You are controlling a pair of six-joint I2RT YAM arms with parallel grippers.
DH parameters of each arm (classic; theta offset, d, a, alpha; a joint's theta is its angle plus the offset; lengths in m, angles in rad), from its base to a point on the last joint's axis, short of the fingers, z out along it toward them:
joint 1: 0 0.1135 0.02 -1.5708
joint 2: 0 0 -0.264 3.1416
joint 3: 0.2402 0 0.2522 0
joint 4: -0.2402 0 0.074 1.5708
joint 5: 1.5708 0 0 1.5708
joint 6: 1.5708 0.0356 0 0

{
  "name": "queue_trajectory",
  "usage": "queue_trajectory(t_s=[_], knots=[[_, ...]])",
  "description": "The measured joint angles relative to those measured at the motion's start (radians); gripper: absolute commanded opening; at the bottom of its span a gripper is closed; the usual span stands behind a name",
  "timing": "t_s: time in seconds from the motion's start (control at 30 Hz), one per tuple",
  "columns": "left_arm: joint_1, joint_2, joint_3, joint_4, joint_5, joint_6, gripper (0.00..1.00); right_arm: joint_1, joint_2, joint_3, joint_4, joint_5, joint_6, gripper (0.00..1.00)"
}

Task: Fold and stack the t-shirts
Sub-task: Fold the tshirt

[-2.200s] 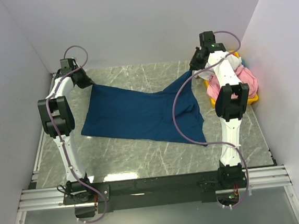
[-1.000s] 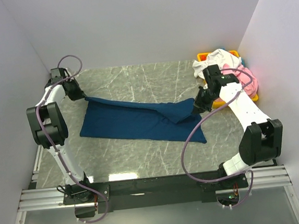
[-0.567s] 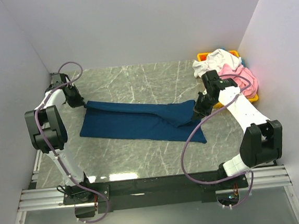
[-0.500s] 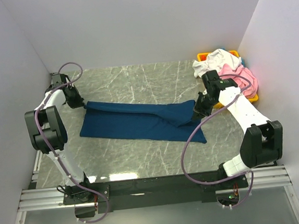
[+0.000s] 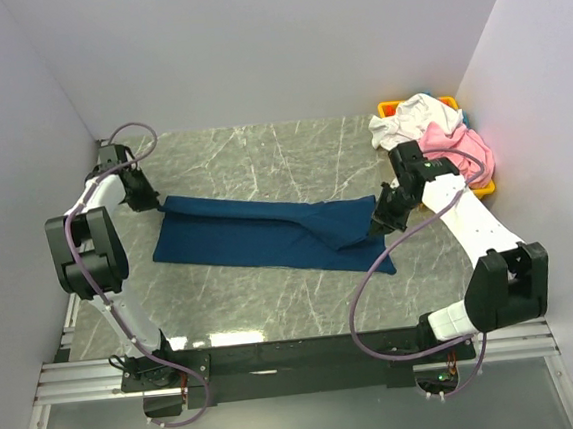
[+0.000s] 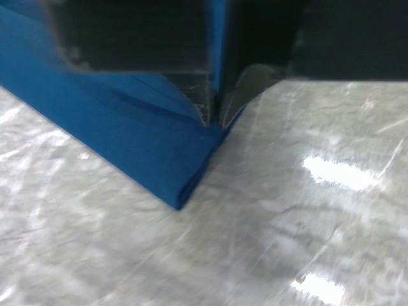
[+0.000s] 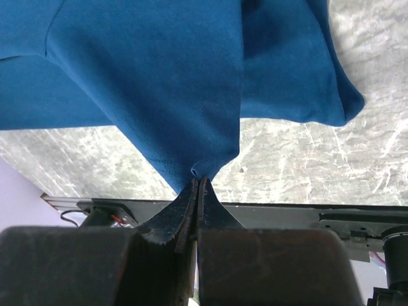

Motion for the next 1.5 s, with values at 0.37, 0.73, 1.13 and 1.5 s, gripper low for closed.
queue_trajectory(t_s=[0.37, 0.73, 1.13, 1.5], knots=[[0.011, -0.006, -0.031, -0.011, -0.058, -0.027, 0.68, 0.059, 0.095, 0.022, 0.014, 0.232, -0.06, 0.49], [-0.017, -0.033, -0.031, -0.001, -0.045, -0.043, 0.7, 0.365, 0.208, 0.222, 0.177, 0.169, -0.242, 0.44], [-0.018, -0.051, -0.031, -0.002, -0.036, -0.042, 0.7, 0.455, 0.451, 0.149, 0.211, 0.141, -0.313, 0.42], [-0.018, -0.064, -0.039, 0.0, -0.023, -0.042, 0.71, 0.417, 0.452, 0.091, 0.222, 0.284, -0.284, 0.42]])
